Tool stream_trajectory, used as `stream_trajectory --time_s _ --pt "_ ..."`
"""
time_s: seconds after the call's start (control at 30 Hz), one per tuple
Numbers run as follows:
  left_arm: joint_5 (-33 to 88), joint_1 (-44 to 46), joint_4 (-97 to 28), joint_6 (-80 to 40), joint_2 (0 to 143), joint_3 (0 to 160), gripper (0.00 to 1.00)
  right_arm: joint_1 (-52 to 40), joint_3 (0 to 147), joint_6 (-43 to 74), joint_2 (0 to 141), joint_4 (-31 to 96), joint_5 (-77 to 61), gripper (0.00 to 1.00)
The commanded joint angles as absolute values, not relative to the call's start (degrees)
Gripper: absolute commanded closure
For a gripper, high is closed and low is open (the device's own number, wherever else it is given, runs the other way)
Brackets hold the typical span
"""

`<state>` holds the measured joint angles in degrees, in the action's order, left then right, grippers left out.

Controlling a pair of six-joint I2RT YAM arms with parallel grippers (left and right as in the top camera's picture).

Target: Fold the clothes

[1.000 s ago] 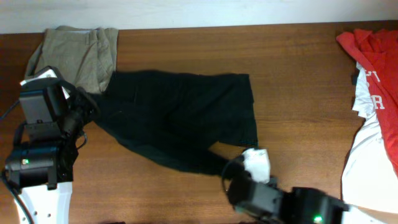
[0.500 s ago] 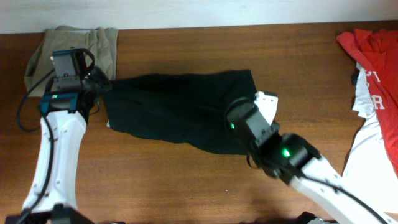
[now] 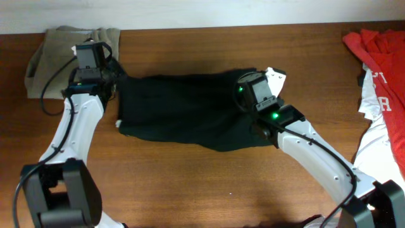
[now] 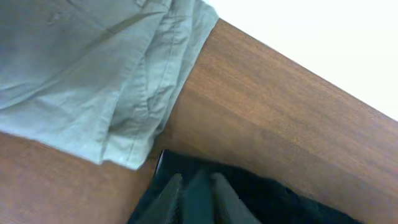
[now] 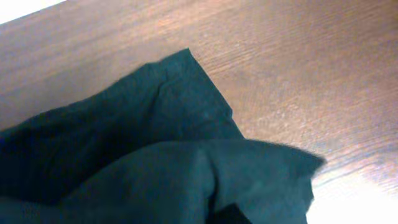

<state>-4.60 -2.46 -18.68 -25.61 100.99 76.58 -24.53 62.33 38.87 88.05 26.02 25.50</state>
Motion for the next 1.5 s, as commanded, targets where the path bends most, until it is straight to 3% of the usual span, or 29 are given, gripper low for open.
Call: stream_trajectory --time_s 0.0,0.07,0.13,0.17,0.23,0.3,0.4,0.5,0.8,0.83,0.9,0.93,1.0,1.1,1.13,1.27,1.47 --pt "-5.19 -1.41 -16.67 -25.69 104.77 77.56 0.79 -22.74 63.29 39.18 91.85 21.76 27.03 0.39" --pt "-5.23 -1.15 -15.84 -25.67 106.63 77.56 0.77 -22.24 63.29 39.13 93.67 20.23 27.05 0.26" --pt "-5.17 -1.17 -15.0 -24.1 107.83 77.56 0.69 -21.58 63.31 36.99 94.67 18.72 26.61 0.05" --pt "-5.04 -1.17 -15.16 -22.5 107.81 77.58 0.64 -20.99 63.51 32.97 94.59 18.06 26.15 0.01" --pt "-1.04 -1.17 -15.66 -17.67 106.72 77.69 0.41 -19.33 66.19 29.15 93.93 20.91 25.61 0.01" --pt "2.24 -1.17 -15.66 -15.09 106.59 77.71 0.28 -17.89 68.58 29.17 93.47 24.12 21.45 0.01" --pt "6.81 -1.17 -15.64 -5.87 107.44 77.71 0.07 -14.66 70.46 29.15 93.47 25.52 3.46 0.01" --pt "8.93 -1.17 -16.53 -2.81 109.25 77.71 0.06 -13.76 70.3 29.15 94.02 26.68 -4.36 0.01" --pt "11.84 -1.17 -16.49 2.68 116.14 77.73 0.06 -13.85 70.02 29.15 98.13 28.97 -4.36 0.01" --pt "11.86 -1.17 -16.51 2.7 116.4 77.73 0.09 -13.85 70.02 29.15 98.91 28.97 -4.27 0.01" --pt "12.6 -1.17 -16.71 2.72 116.46 77.73 0.27 -13.85 70.02 29.15 100.38 28.75 -4.29 0.01" --pt "13.78 -1.15 -16.71 2.72 116.46 77.73 0.41 -13.85 70.02 29.15 101.41 28.51 -4.27 0.01" --pt "14.39 -1.15 -16.73 2.7 116.49 77.73 0.51 -13.82 70.02 29.15 102.13 28.16 -4.27 0.01" --pt "14.35 -1.17 -16.99 2.68 116.46 77.73 0.92 -13.85 70.02 29.15 102.13 28.1 -3.86 0.01" --pt "14.22 -1.17 -17.02 2.66 116.46 77.73 0.97 -13.82 70.02 29.15 102.13 28.08 -3.84 0.01" --pt "13.67 -1.28 -17.67 2.66 116.44 78.35 0.99 -13.78 70.02 29.15 102.13 28.1 -3.05 0.01" --pt "3.42 -1.45 -24.75 2.61 111.53 85.08 0.99 -13.78 70.02 29.17 102.13 28.08 -0.34 0.01"
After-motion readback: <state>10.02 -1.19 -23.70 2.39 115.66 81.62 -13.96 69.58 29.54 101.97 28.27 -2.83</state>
